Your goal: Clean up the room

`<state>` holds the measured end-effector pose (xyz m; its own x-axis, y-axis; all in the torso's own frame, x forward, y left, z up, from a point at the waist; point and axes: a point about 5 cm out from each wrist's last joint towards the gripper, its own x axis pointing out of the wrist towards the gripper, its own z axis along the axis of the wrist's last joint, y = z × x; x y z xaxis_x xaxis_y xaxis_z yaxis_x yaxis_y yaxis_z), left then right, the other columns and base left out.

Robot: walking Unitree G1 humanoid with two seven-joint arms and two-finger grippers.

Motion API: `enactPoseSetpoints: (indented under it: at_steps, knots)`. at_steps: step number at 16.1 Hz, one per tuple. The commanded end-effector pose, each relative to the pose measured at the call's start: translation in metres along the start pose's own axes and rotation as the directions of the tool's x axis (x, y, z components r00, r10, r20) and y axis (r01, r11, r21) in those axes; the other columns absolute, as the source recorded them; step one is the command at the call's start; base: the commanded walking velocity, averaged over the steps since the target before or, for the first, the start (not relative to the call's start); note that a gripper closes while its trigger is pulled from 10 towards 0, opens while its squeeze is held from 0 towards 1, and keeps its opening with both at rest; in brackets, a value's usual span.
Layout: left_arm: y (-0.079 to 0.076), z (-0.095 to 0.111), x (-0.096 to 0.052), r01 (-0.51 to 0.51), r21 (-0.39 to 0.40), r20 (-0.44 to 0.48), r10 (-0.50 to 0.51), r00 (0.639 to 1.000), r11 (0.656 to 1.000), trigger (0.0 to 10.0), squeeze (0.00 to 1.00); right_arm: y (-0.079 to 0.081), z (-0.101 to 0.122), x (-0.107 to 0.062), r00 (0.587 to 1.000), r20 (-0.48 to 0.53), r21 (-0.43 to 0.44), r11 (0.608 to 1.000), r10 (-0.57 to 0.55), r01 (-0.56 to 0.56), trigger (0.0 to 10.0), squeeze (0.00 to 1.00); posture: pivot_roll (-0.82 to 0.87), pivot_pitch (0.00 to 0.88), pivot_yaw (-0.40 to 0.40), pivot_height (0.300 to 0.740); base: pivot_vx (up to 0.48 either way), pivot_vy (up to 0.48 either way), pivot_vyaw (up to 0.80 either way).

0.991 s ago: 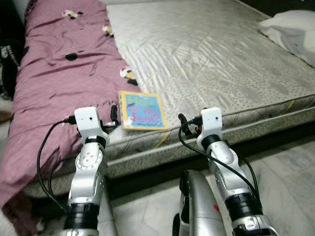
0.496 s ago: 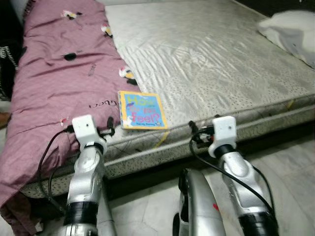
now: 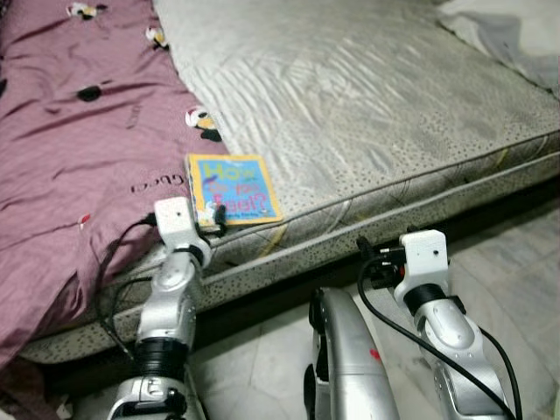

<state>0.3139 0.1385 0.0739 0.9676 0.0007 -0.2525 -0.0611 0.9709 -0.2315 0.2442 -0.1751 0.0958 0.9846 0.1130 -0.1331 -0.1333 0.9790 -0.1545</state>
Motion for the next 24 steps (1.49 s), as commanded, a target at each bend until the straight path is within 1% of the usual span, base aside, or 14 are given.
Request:
enactPoseSetpoints:
  at_steps: [1,4,5,6,7,9,14,16,17,18,19,20,23,24]
  knots:
    - [0.003,-0.011,0.000,0.003,-0.013,-0.057,-0.003,0.998,1.000,10.0,0.00,0.000,0.007,-0.001,1.000,0.018,0.003,1.000,-0.009,0.009,10.0,0.00,-0.20,0.125,-0.019,0.487,0.000,0.000,0.00]
    - [0.015,-0.016,0.004,-0.029,-0.056,-0.087,0.024,0.996,0.998,10.0,0.00,-0.001,0.006,-0.007,1.000,0.000,0.011,1.000,-0.015,0.015,10.0,0.00,-0.20,0.123,-0.016,0.487,0.000,0.000,0.00]
    - [0.018,-0.020,0.008,-0.018,-0.101,-0.131,0.005,0.991,0.995,10.0,0.00,-0.004,0.010,-0.009,1.000,0.018,0.023,1.000,-0.021,0.021,10.0,0.00,-0.20,0.122,-0.013,0.487,0.000,0.000,0.00]
    - [0.020,-0.020,0.010,-0.014,-0.117,-0.136,-0.002,0.991,0.993,10.0,0.00,-0.004,0.013,-0.010,0.999,0.027,0.040,0.999,-0.026,0.025,10.0,0.00,-0.21,0.118,-0.016,0.487,0.000,0.000,0.00]
    - [0.019,-0.017,0.013,0.002,-0.159,-0.119,-0.021,0.993,0.987,10.0,0.00,-0.004,0.014,-0.010,0.999,0.023,0.049,0.998,-0.031,0.030,10.0,0.00,-0.22,0.116,-0.015,0.487,0.000,0.000,0.00]
    - [0.015,-0.004,0.020,0.042,-0.182,-0.085,-0.058,0.995,0.982,10.0,0.00,-0.003,0.011,-0.015,1.000,0.009,0.045,0.999,-0.025,0.025,10.0,0.00,-0.22,0.107,-0.021,0.487,0.000,0.000,0.00]
    - [0.011,0.008,0.032,0.075,-0.177,-0.083,-0.091,0.992,0.981,10.0,0.00,0.000,0.015,-0.010,1.000,0.008,0.037,0.999,-0.015,0.015,10.0,0.00,-0.22,0.093,-0.031,0.487,0.000,0.000,0.00]
    - [0.006,0.010,0.037,0.133,-0.185,-0.096,-0.153,0.984,0.974,10.0,0.00,-0.003,0.017,-0.007,1.000,0.012,0.037,0.999,-0.014,0.014,10.0,0.00,-0.22,0.090,-0.040,0.487,0.000,0.000,0.00]
    - [0.002,0.012,0.038,0.181,-0.214,-0.087,-0.203,0.975,0.960,10.0,0.00,-0.001,0.016,-0.008,1.000,-0.002,0.046,0.999,0.008,-0.008,10.0,0.00,-0.22,0.089,-0.042,0.487,0.000,0.000,0.00]
    - [-0.003,0.013,0.039,0.220,-0.231,-0.087,-0.245,0.966,0.948,0.7,0.00,0.004,0.014,-0.014,0.997,-0.026,0.068,0.995,0.077,-0.075,10.0,0.00,-0.22,0.087,-0.046,0.487,0.000,0.000,0.00]
    - [-0.005,0.013,0.040,0.232,-0.247,-0.093,-0.261,0.961,0.941,0.0,0.00,0.010,0.013,-0.022,0.987,-0.037,0.087,0.985,0.154,-0.151,10.0,0.00,-0.22,0.088,-0.046,0.487,0.000,0.000,0.00]
    - [-0.004,0.013,0.041,0.238,-0.266,-0.093,-0.271,0.958,0.934,0.0,0.00,0.011,0.014,-0.032,0.976,-0.040,0.102,0.973,0.213,-0.208,10.0,0.00,-0.23,0.089,-0.047,0.487,0.000,0.000,0.00]
    - [-0.001,0.019,0.043,0.246,-0.284,-0.066,-0.275,0.959,0.927,0.0,0.00,0.011,0.009,-0.039,0.948,-0.073,0.160,0.942,0.309,-0.295,10.0,0.00,-0.25,0.085,-0.045,0.487,0.000,0.000,0.00]
    - [-0.006,0.019,0.044,0.256,-0.258,-0.082,-0.285,0.955,0.932,3.3,0.00,0.011,0.009,-0.039,0.945,-0.073,0.173,0.937,0.320,-0.304,10.0,0.00,-0.24,0.083,-0.048,0.487,0.000,0.000,0.00]
